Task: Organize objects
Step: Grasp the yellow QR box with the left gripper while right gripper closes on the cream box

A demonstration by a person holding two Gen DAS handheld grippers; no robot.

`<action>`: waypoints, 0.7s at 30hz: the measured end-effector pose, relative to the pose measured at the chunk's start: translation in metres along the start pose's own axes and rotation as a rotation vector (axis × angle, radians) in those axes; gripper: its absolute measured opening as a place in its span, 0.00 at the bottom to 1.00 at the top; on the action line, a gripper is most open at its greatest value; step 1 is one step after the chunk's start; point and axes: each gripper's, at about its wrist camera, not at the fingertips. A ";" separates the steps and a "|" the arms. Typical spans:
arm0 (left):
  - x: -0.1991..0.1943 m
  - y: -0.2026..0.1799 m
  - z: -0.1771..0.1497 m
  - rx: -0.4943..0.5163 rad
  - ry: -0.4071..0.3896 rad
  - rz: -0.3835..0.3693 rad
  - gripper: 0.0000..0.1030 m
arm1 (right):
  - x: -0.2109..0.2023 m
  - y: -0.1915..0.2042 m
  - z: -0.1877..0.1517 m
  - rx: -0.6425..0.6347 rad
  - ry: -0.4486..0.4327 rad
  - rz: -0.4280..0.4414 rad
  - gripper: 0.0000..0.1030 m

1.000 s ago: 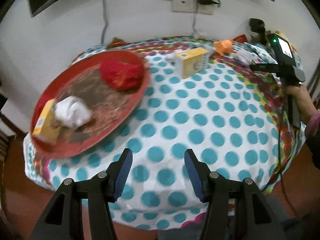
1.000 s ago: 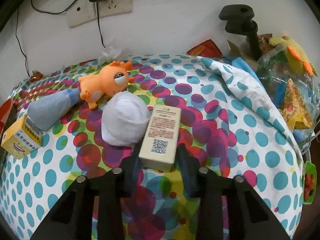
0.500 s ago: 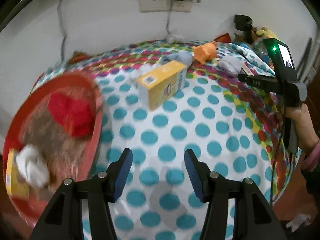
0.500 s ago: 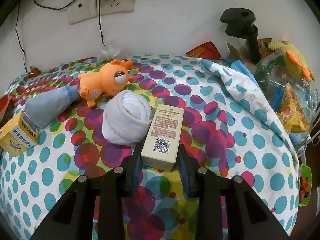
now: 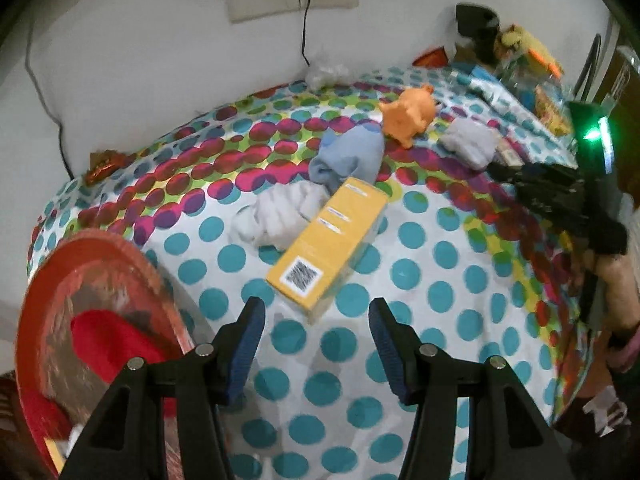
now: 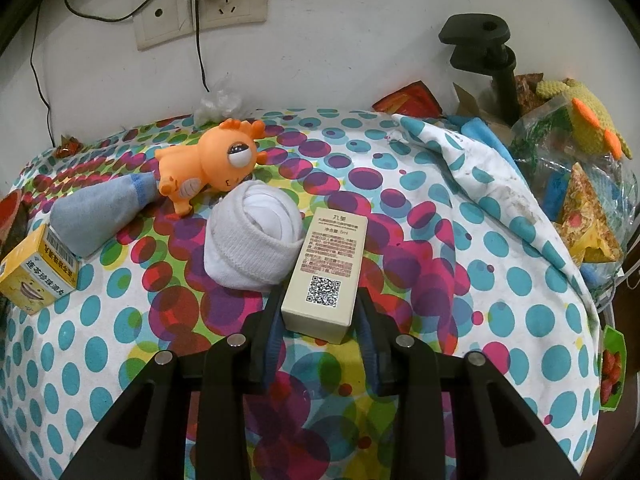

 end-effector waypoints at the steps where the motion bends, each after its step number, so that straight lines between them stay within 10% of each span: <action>1: 0.004 0.001 0.003 0.006 0.012 0.018 0.54 | 0.000 0.000 0.000 0.000 0.000 0.001 0.31; 14: 0.032 0.000 0.021 0.010 0.045 0.019 0.54 | 0.000 0.000 0.000 0.001 0.000 0.002 0.31; 21: 0.030 -0.027 0.016 0.007 0.035 -0.112 0.54 | 0.000 0.000 0.000 0.001 0.000 0.002 0.32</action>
Point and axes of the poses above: each gripper's, at about its wrist camera, not at the fingertips, and x roughly the way its jaws point, y to its left, z to its top, and after that the axes turned 11 degrees about -z, right-handed
